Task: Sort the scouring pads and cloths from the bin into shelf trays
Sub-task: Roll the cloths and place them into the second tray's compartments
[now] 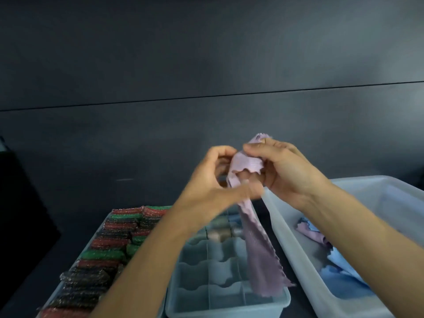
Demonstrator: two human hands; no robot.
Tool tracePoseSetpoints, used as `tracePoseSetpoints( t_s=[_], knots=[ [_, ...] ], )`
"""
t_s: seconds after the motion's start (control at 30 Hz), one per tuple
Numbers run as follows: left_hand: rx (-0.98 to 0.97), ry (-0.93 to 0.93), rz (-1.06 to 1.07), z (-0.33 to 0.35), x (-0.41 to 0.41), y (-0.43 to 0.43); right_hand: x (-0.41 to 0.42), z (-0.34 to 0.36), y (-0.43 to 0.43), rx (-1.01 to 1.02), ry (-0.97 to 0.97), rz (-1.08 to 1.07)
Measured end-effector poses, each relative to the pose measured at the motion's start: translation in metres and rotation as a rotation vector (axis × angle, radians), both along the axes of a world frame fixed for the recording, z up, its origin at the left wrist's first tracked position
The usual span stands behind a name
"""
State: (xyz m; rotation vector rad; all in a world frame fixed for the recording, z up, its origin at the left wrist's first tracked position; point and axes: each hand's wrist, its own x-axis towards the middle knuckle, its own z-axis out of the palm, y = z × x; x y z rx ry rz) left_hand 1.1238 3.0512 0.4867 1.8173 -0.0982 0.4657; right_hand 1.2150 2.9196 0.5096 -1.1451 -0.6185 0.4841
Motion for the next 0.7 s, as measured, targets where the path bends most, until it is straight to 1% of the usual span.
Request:
tracePoseSetpoints(
  t_s=[0.03, 0.07, 0.13, 0.17, 0.23, 0.27, 0.33, 0.37, 0.4, 0.47, 0.5, 0.53, 0.6, 0.67, 0.7],
  knots=[
    [0.031, 0.008, -0.001, -0.006, 0.000, -0.003, 0.000, -0.002, 0.000, 0.000, 0.008, 0.020],
    [0.029, -0.019, 0.052, -0.009, 0.002, -0.003, -0.001, -0.004, 0.000, -0.009, -0.004, 0.043],
    [-0.071, -0.098, 0.164, -0.010, 0.007, 0.001, -0.004, -0.004, -0.004, -0.042, -0.074, 0.089],
    [-0.115, -0.106, 0.199, -0.010, 0.008, 0.005, -0.004, -0.005, -0.006, -0.051, -0.139, 0.068],
    [-0.159, -0.074, 0.239, -0.009, 0.010, 0.011, -0.003, -0.008, -0.010, -0.009, -0.248, -0.077],
    [-0.173, -0.058, 0.237, -0.009, 0.009, 0.014, 0.000, -0.010, -0.012, 0.030, -0.253, -0.154],
    [-0.215, -0.037, 0.212, -0.007, 0.007, 0.016, 0.007, -0.018, -0.013, 0.067, -0.190, -0.251],
    [-0.241, -0.028, 0.191, -0.005, 0.006, 0.016, 0.011, -0.022, -0.013, 0.030, -0.149, -0.258],
    [-0.256, -0.016, 0.169, -0.003, 0.005, 0.016, 0.013, -0.026, -0.013, -0.037, -0.110, -0.218],
    [-0.268, 0.006, 0.129, -0.002, 0.005, 0.016, 0.012, -0.031, -0.009, -0.119, -0.037, -0.027],
    [-0.275, 0.017, 0.112, -0.002, 0.004, 0.017, 0.011, -0.034, -0.007, -0.103, 0.000, 0.043],
    [-0.280, 0.024, 0.100, -0.002, 0.005, 0.018, 0.012, -0.035, -0.005, -0.058, 0.040, 0.069],
    [-0.272, 0.026, 0.113, -0.003, 0.005, 0.022, 0.012, -0.033, -0.004, 0.031, 0.089, 0.051],
    [-0.180, -0.005, 0.189, -0.006, 0.005, 0.025, 0.011, -0.030, -0.003, 0.056, 0.057, -0.026],
    [-0.109, -0.057, 0.257, -0.007, 0.006, 0.025, 0.010, -0.029, -0.003, 0.051, 0.015, -0.080]
  ],
)
